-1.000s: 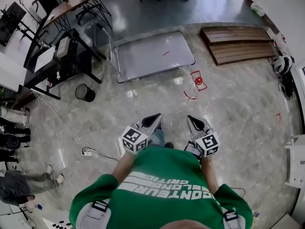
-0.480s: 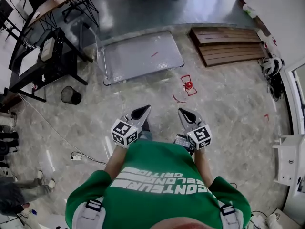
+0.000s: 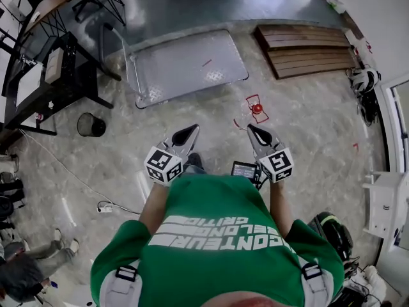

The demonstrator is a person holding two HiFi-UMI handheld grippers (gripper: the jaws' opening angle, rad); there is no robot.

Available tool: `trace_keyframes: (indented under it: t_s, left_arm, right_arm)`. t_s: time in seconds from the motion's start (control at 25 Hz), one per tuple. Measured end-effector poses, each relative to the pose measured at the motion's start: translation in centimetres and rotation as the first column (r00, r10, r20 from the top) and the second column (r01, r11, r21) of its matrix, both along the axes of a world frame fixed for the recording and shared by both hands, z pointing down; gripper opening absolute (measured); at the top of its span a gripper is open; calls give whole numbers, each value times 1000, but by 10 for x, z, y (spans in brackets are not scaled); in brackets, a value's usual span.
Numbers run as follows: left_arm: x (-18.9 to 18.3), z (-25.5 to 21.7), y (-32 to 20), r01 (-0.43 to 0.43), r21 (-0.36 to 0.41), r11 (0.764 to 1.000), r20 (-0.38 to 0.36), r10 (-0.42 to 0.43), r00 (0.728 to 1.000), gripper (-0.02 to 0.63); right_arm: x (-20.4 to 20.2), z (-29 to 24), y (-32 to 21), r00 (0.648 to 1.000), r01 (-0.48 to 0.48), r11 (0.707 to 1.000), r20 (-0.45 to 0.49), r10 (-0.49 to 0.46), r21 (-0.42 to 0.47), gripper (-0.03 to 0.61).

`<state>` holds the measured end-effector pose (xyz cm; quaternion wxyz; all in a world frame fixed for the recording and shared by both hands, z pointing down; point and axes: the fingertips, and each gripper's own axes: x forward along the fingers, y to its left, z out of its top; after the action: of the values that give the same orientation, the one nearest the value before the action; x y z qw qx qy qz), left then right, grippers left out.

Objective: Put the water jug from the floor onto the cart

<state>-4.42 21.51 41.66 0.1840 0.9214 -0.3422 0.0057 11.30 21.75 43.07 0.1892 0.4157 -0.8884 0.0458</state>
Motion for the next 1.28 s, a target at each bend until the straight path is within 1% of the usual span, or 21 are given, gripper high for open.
trace_keyframes:
  t_s: [0.12,0.28,0.4,0.52,0.6,0.76,0.84,1.0,1.12,1.28]
  left_arm:
    - [-12,4,-18,-3,-6,1000,7,3,1000,15]
    - [-16,6,-28,-31,-20,999,5,31,999,15]
    - [-17,14,-37,-54,-50,997,11,55,998,15]
    - [-10,20,-43,-86,-77,993,17,88,996,15]
    - [-2,20,-51,-102,-82,991,25,105,994,15]
    - [11,17,-83,-106,-55,993,38,109,993,15]
    - [16,19,-98,-105,-56,993,44,107,993,15]
    - [30,32,-122,-119,-97,988,63,125,990,15]
    - [44,39,-142,-142,-124,982,76,152,985,15]
    - [64,46,-170,-170,-140,975,88,183,979,15]
  right_arm:
    - [-2,-3,-21,1000,0,1000,-18,1,14,-9]
    - [11,-3,-38,998,-52,999,-18,52,5,-9]
    - [24,4,-48,994,-107,994,-38,106,-6,-9]
    - [41,12,-55,987,-154,988,-54,153,-22,-9]
    - [56,19,-63,982,-182,983,-61,179,-37,-9]
    - [86,29,-95,972,-220,975,-85,217,-28,-9]
    - [98,37,-109,969,-224,974,-112,219,-30,-9]
    - [119,66,-130,963,-226,971,-167,210,-78,-8]
    - [131,91,-146,963,-221,968,-183,196,-122,-9]
    - [144,123,-168,964,-208,964,-200,174,-168,-9]
